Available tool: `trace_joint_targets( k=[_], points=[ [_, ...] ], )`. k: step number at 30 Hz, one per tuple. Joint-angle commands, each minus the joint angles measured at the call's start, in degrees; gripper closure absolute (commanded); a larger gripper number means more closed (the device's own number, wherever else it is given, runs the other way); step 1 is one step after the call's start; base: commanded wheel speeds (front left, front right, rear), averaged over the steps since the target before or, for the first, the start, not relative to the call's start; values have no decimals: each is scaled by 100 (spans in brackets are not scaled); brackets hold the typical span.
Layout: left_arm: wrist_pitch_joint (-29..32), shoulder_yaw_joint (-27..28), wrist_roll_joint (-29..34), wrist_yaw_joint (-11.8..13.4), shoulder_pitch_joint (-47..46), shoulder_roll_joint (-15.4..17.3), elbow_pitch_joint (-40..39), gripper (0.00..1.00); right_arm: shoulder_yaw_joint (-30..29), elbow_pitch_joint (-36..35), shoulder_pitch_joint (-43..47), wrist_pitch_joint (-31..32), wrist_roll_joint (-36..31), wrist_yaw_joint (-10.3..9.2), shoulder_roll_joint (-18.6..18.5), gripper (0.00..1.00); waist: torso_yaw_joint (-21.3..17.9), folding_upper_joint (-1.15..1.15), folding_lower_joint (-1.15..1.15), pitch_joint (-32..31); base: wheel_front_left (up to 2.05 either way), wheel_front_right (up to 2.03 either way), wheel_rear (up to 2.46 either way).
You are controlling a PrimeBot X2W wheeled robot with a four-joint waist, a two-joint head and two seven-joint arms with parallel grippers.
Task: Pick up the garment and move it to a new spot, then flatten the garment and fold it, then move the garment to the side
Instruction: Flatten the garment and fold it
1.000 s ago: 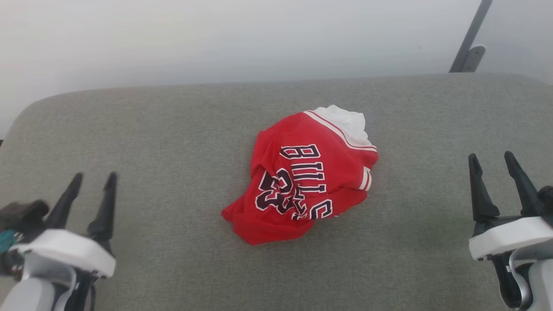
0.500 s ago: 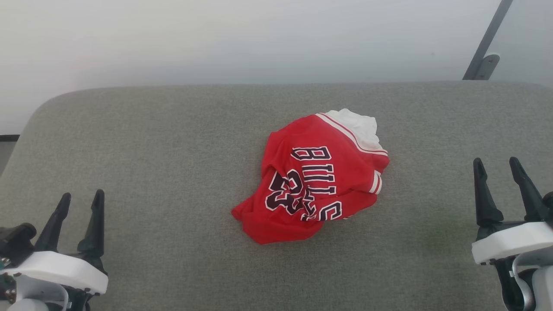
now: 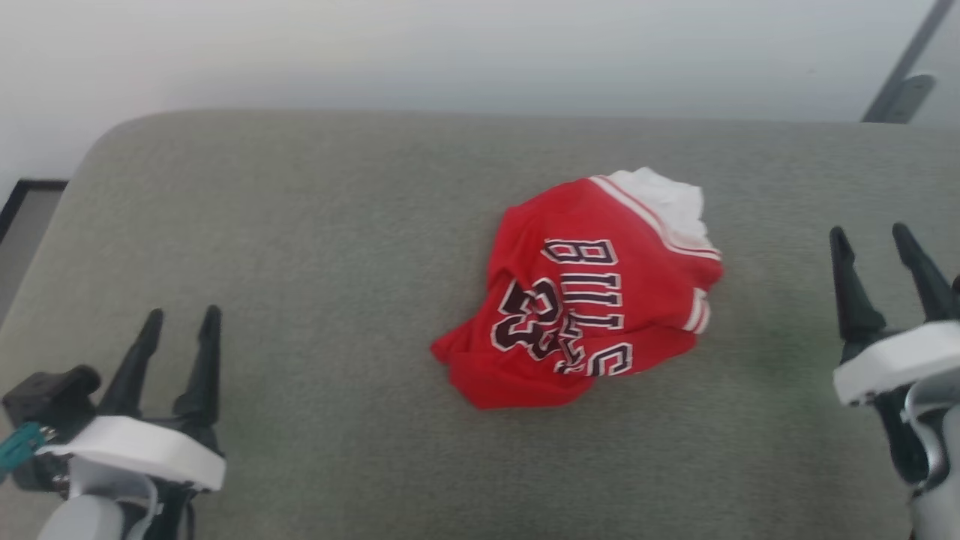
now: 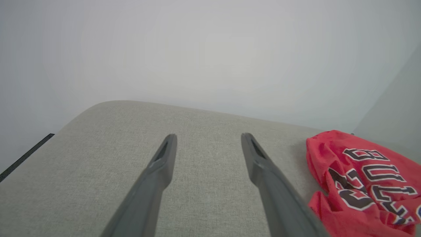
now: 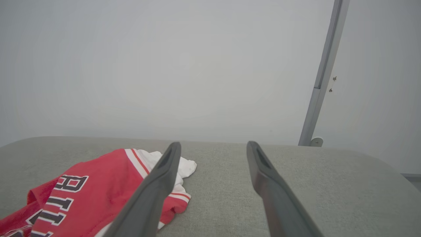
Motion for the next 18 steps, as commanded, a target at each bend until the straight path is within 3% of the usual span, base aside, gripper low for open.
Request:
trace_joint_targets(
  k=[1, 18],
  points=[
    [7, -48, 40, -18, -113, -46, 4, 0, 21, 96, -160, 39, 77, -2, -58, 0, 181, 0, 0, 145, 0, 0, 0],
    [-119, -721, 227, -214, -932, -644, 264, 0, 1116, 1834, -1955, 1299, 484, -5, -1169, 0, 1232, 0, 0, 961, 0, 0, 0]
  ],
)
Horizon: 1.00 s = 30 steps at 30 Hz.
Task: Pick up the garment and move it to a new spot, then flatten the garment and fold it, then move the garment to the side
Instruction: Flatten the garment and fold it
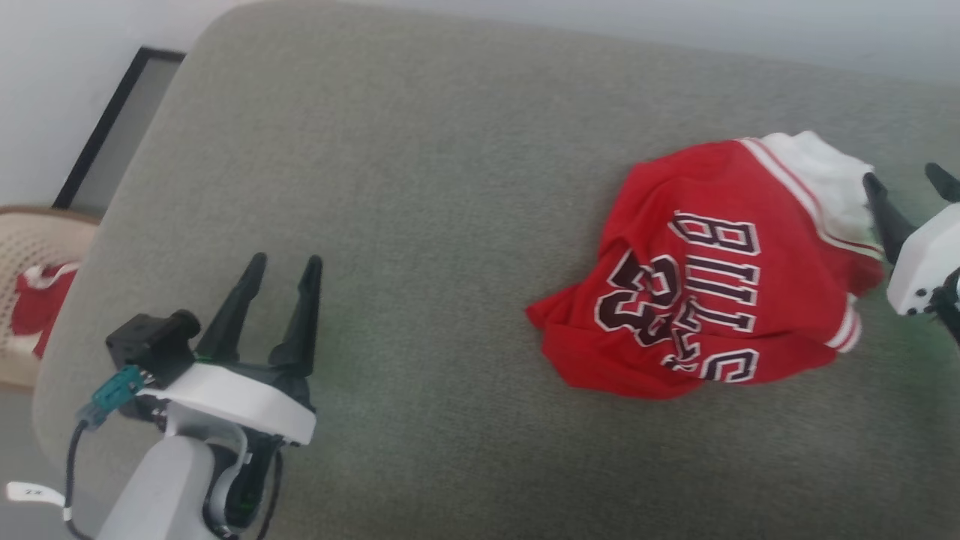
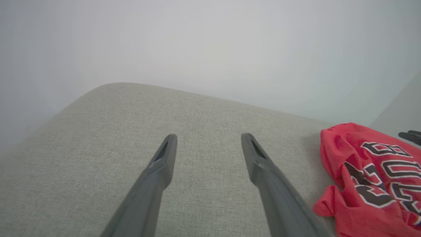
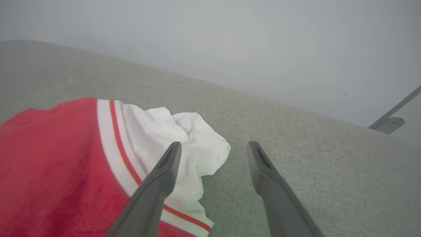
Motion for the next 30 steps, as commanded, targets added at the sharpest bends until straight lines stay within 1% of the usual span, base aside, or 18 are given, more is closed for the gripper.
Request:
trace_joint_targets(
  k=[1, 4, 9, 16, 17, 18, 19, 21, 26, 30],
  points=[
    [-48, -27, 7, -36, -120, -64, 29, 0, 104, 149, -162, 172, 61, -10, -82, 0, 196, 0, 0, 185, 0, 0, 0],
    [-99, -72, 3, -78, -232, -165, 82, 0, 306, 558, -427, 687, 242, -10, -208, 0, 328, 0, 0, 299, 0, 0, 0],
    [-156, -155, 36, -144, -407, -323, 168, 0, 838, 964, -847, 1538, 556, -10, -420, 0, 507, 0, 0, 500, 0, 0, 0],
    [-212, -198, 80, -203, -578, -494, 339, 0, 1618, 1488, -1070, 2883, 1044, -6, -498, 0, 634, 0, 0, 664, 0, 0, 0],
    [-216, -194, 83, -220, -584, -509, 368, 0, 1705, 1538, -1107, 3002, 1095, -6, -521, 0, 640, 0, 0, 676, 0, 0, 0],
    [-222, -187, 87, -233, -595, -522, 391, 0, 1747, 1578, -1150, 3064, 1153, -6, -545, 81, 643, 0, 0, 687, 0, 0, 0],
    [-227, -177, 91, -245, -613, -532, 414, 0, 1807, 1602, -1195, 3147, 1173, -6, -563, 100, 645, 0, 0, 692, 0, 0, 0],
    [-236, -148, 94, -251, -631, -527, 459, 0, 1887, 1580, -1268, 3217, 1286, -8, -585, 100, 630, 0, 0, 690, 0, 0, 0],
    [-242, -5, 106, -283, -613, -468, 508, 0, 1982, 1408, -1519, 3035, 1468, -11, -730, 100, 489, 0, 0, 617, 0, 0, 0],
    [-243, 175, 141, -292, -507, -342, 456, 0, 2126, 990, -1554, 2789, 1684, -11, -868, 100, 241, 0, 0, 455, 0, 0, 0]
  ],
)
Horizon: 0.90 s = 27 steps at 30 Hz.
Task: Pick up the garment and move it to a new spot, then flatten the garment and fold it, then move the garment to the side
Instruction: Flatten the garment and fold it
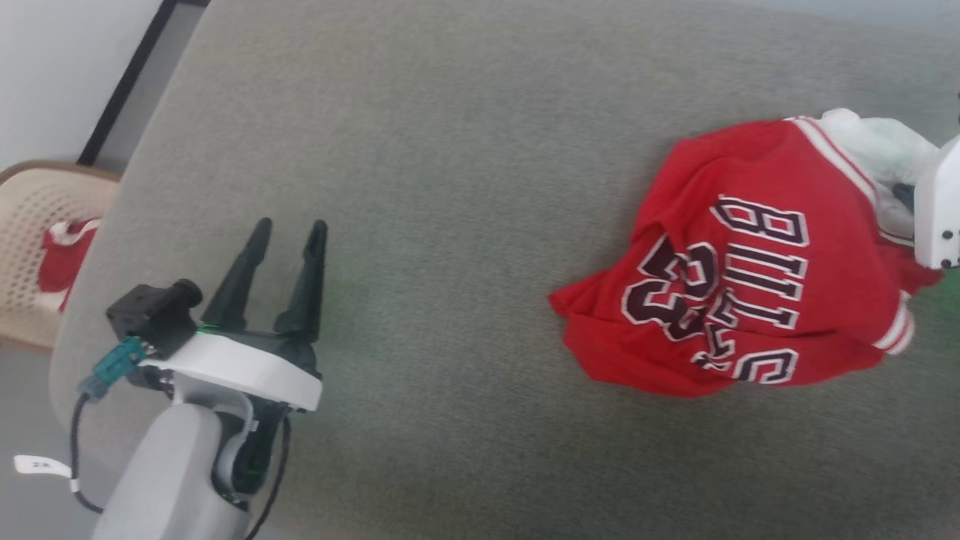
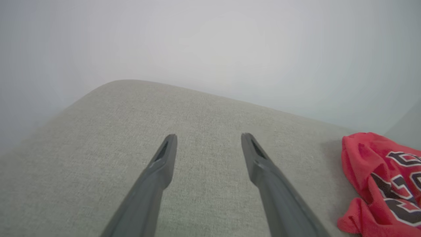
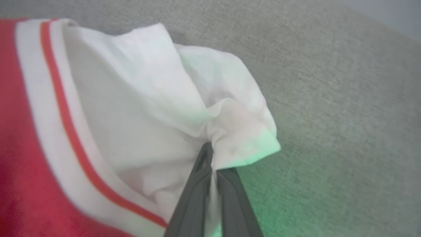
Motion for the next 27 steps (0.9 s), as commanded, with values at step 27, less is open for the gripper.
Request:
trace_joint_targets(
  k=[27],
  points=[
    [166, 413, -59, 176, 481, 602, -436, 0, -1574, -1778, 2970, -202, 784, -11, -308, 100, -1285, 0, 0, -677, 0, 0, 0]
  ],
)
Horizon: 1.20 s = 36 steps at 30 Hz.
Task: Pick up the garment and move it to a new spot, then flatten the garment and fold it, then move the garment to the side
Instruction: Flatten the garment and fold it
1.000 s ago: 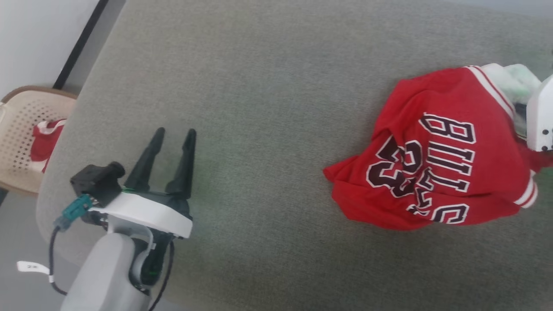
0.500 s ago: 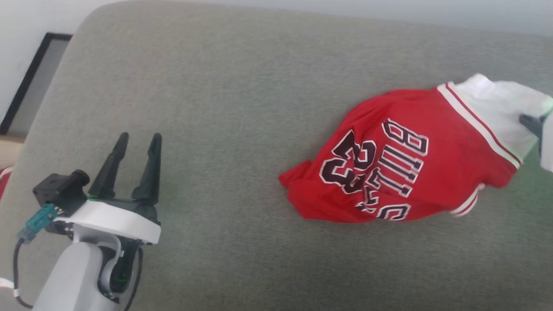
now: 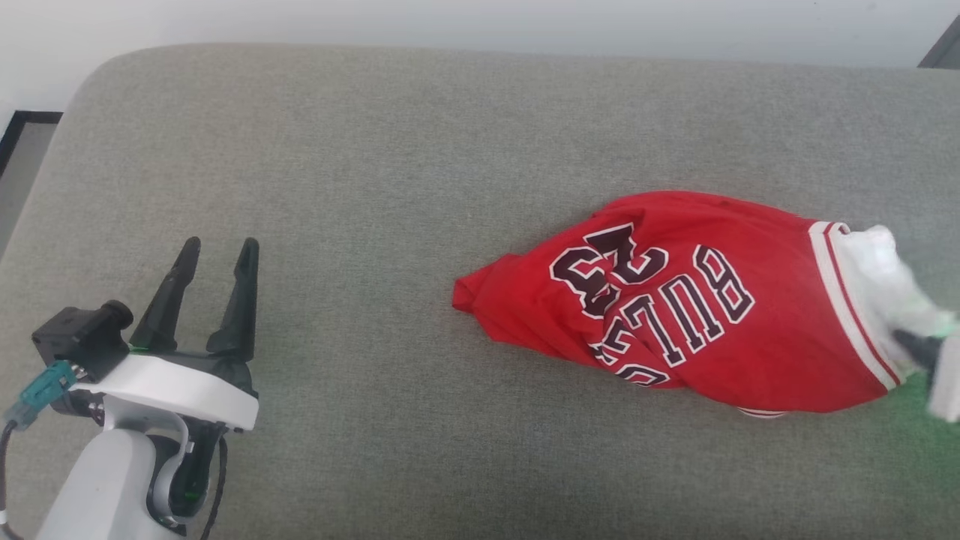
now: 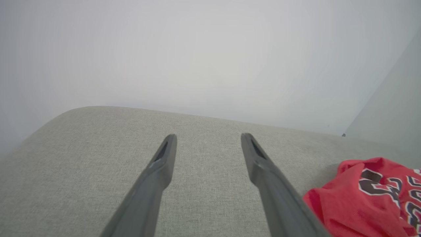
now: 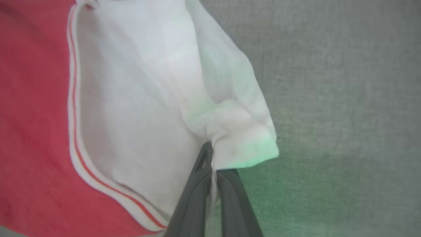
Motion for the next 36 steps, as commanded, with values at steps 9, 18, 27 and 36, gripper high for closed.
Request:
trace_joint_targets(
  k=[9, 18, 27, 36],
  points=[
    [75, -83, 3, 50, -93, 7, -4, 0, 104, 780, -88, -30, -439, -5, 765, 58, -16, 0, 0, -13, 0, 0, 0],
    [492, -173, -221, -22, -146, 140, -213, 0, 144, 796, -237, -212, -604, -11, 663, 0, -181, 0, 0, -261, 0, 0, 0],
    [1492, -354, -536, -49, -439, 374, -622, 0, -257, 161, -41, -439, -805, -10, 637, 0, -560, 0, 0, -475, 0, 0, 0],
    [2531, -592, -748, 12, -790, 540, -760, 0, -803, -758, 254, -1151, -1291, -9, 1043, 0, -1015, 0, 0, -529, 0, 0, 0]
  ],
)
